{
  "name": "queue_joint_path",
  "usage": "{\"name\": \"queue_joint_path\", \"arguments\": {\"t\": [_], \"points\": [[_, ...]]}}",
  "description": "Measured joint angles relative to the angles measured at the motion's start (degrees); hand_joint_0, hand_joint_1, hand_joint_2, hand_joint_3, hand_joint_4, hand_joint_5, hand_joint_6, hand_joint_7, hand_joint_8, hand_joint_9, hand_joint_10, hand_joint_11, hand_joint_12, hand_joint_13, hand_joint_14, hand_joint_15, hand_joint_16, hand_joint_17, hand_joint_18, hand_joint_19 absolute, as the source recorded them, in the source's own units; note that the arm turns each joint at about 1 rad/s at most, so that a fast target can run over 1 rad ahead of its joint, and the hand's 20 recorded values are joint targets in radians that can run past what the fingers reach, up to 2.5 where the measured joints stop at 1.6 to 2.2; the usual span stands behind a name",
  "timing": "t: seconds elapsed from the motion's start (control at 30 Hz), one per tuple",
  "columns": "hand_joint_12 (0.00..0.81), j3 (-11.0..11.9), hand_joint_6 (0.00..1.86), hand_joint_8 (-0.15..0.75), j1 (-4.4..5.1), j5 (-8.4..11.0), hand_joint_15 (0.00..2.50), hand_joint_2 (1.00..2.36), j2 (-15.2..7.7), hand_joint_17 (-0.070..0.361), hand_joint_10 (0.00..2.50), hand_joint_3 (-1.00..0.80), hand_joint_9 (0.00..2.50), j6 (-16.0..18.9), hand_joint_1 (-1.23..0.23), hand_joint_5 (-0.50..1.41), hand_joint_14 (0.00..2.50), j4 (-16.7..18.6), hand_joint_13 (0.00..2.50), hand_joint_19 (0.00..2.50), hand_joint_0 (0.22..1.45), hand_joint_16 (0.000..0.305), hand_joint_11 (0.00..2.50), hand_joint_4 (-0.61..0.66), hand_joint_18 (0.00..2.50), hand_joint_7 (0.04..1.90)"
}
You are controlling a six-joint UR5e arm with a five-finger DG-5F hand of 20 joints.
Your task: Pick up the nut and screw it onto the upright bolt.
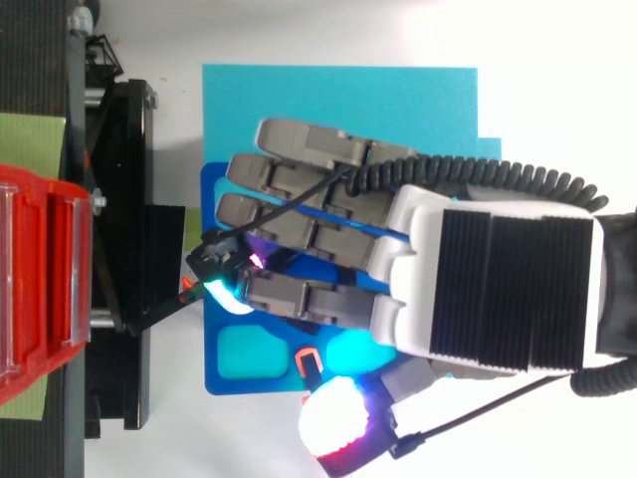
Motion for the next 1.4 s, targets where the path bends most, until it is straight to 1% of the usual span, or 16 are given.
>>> {"name": "queue_joint_path", "arguments": {"t": [0.23, 0.57, 0.77, 0.8, 0.97, 1.0, 1.03, 1.07, 1.13, 1.17, 1.2, 1.27, 1.3, 1.33, 1.37, 1.4], "points": [[0.263, 0.00, 0.50, 0.263, -0.79, -0.97, 0.00, 1.00, 0.01, 0.054, 0.00, -0.50, 0.40, 0.00, -0.13, -0.11, 0.00, -0.03, 0.27, 0.00, 0.49, 0.024, 0.00, 0.24, 0.00, 1.11], [0.261, 0.01, 0.50, 0.269, -2.02, -2.42, 0.00, 1.00, 0.01, 0.054, 0.00, -0.50, 0.43, 0.01, -0.13, -0.09, 0.00, 0.26, 0.29, 0.00, 0.49, 0.024, 0.00, 0.23, 0.00, 1.20], [0.261, 0.03, 0.50, 0.269, -2.64, -3.14, 0.00, 1.00, 0.02, 0.053, 0.00, -0.50, 0.45, 0.01, -0.13, -0.08, 0.00, 0.21, 0.30, 0.00, 0.49, 0.024, 0.00, 0.23, 0.00, 1.28], [0.260, 0.03, 0.50, 0.272, -2.73, -3.29, 0.00, 1.00, 0.03, 0.054, 0.00, -0.50, 0.46, 0.01, -0.13, -0.06, 0.00, 0.17, 0.30, 0.00, 0.49, 0.024, 0.00, 0.23, 0.00, 1.37], [0.257, 0.02, 0.53, 0.279, -3.12, -3.81, 0.00, 1.00, 0.05, 0.053, 0.00, -0.50, 0.52, 0.01, -0.13, -0.06, 0.00, 0.04, 0.32, 0.00, 0.49, 0.023, 0.00, 0.23, 0.00, 1.35], [0.258, 0.01, 0.50, 0.277, -3.26, -3.96, 0.00, 1.00, 0.06, 0.052, 0.00, -0.50, 0.52, 0.00, -0.13, -0.06, 0.00, 0.02, 0.32, 0.00, 0.49, 0.023, 0.00, 0.24, 0.00, 1.38], [0.257, 0.02, 0.50, 0.278, -3.36, -4.07, 0.00, 1.00, 0.07, 0.052, 0.00, -0.50, 0.52, 0.01, -0.13, -0.07, 0.00, 0.01, 0.32, 0.00, 0.49, 0.023, 0.00, 0.25, 0.00, 1.30], [0.259, 0.02, 0.50, 0.278, -3.45, -4.18, 0.00, 1.00, 0.06, 0.052, 0.00, -0.50, 0.52, 0.01, -0.13, -0.08, 0.00, 0.01, 0.32, 0.00, 0.49, 0.023, 0.00, 0.25, 0.00, 1.26], [0.267, 0.04, 0.50, 0.277, -3.65, -4.49, 0.00, 1.00, 0.07, 0.053, 0.00, -0.50, 0.52, 0.01, -0.13, -0.12, 0.00, 0.06, 0.33, 0.00, 0.49, 0.023, 0.00, 0.27, 0.00, 1.09], [0.271, 0.05, 0.50, 0.275, -3.71, -4.59, 0.00, 1.00, 0.07, 0.053, 0.00, -0.50, 0.51, 0.01, -0.14, -0.12, 0.00, 0.08, 0.33, 0.00, 0.49, 0.024, 0.00, 0.26, 0.00, 1.06], [0.275, 0.07, 0.50, 0.272, -3.78, -4.73, 0.00, 1.00, 0.07, 0.056, 0.00, -0.50, 0.50, 0.01, -0.14, -0.14, 0.00, 0.09, 0.33, 0.00, 0.49, 0.025, 0.00, 0.25, 0.00, 0.98], [0.281, 0.14, 0.50, 0.264, -3.92, -4.96, 0.00, 1.00, 0.11, 0.060, 0.00, -0.50, 0.48, 0.03, -0.14, -0.16, 0.00, 0.09, 0.33, 0.00, 0.49, 0.027, 0.00, 0.23, 0.00, 0.87], [0.284, 0.27, 0.50, 0.265, -4.05, -5.17, 0.00, 1.00, 0.14, 0.060, 0.00, -0.50, 0.48, 0.02, -0.14, -0.16, 0.00, 0.08, 0.32, 0.00, 0.48, 0.027, 0.00, 0.22, 0.00, 0.87], [0.288, 0.41, 0.50, 0.260, -4.17, -5.37, 0.00, 1.00, 0.14, 0.063, 0.00, -0.50, 0.46, 0.03, -0.15, -0.18, 0.00, 0.08, 0.31, 0.00, 0.48, 0.028, 0.00, 0.19, 0.00, 0.78], [0.288, 0.57, 0.50, 0.260, -4.31, -5.60, 0.00, 1.00, 0.15, 0.063, 0.00, -0.50, 0.46, 0.02, -0.15, -0.18, 0.00, 0.07, 0.31, 0.00, 0.48, 0.028, 0.00, 0.19, 0.00, 0.78], [0.295, 0.79, 0.50, 0.256, -4.50, -5.91, 0.00, 1.00, 0.15, 0.065, 0.00, -0.50, 0.45, 0.02, -0.15, -0.19, 0.00, 0.07, 0.30, 0.00, 0.48, 0.029, 0.00, 0.18, 0.00, 0.74]]}}
